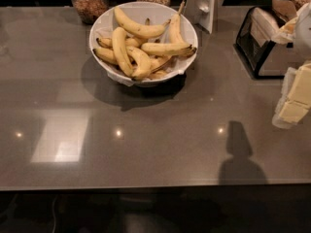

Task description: Pick banana from white bowl

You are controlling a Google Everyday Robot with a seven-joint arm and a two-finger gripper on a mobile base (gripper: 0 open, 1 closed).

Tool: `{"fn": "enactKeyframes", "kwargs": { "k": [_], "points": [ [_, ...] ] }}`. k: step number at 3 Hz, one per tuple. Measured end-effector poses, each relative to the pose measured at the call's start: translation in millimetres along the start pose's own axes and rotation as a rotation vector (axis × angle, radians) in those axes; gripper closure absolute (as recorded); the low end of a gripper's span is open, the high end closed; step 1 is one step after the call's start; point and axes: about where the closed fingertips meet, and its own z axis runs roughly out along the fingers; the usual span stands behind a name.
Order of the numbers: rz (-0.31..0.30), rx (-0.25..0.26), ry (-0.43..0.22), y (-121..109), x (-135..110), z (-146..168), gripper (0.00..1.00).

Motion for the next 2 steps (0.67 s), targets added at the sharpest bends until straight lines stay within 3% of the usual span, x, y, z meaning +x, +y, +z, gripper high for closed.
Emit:
{"fn": "enactKeyframes", "kwargs": {
  "k": [1, 2],
  "points": [
    [0.000, 0.000, 0.000, 0.0, 0.0, 0.0, 0.00],
    [-0.007, 0.012, -0.040, -3.2, -4.8, 1.0, 0.00]
  ]
}}
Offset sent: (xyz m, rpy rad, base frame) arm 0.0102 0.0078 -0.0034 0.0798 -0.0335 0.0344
